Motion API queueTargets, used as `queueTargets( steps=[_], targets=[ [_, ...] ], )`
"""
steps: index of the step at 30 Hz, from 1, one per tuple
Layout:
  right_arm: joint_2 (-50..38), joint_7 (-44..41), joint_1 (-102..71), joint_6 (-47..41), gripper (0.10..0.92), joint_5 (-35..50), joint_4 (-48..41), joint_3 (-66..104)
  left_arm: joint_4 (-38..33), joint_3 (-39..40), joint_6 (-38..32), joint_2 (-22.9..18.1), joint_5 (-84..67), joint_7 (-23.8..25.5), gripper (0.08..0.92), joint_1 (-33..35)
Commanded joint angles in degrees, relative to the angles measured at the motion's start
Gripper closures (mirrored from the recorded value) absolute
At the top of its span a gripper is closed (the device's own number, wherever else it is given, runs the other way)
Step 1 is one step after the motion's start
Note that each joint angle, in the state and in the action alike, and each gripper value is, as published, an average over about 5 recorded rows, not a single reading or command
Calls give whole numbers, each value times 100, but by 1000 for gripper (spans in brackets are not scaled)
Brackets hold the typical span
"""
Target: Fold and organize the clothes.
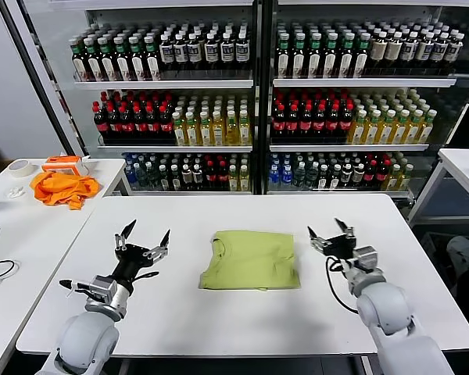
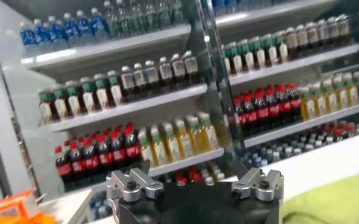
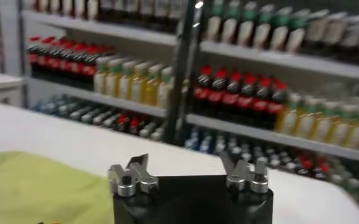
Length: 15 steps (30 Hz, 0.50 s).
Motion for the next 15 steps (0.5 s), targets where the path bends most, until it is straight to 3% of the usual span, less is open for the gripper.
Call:
queueTargets(
  steps=[1,15],
  targets=[
    [92,565,-1038,766,234,-306,767,935,137,-71,-360,-36,38,684,177,-292],
    [312,607,-1252,1233,203,-715,551,951,209,31,-1110,-375,544,699,177,-185]
  ],
)
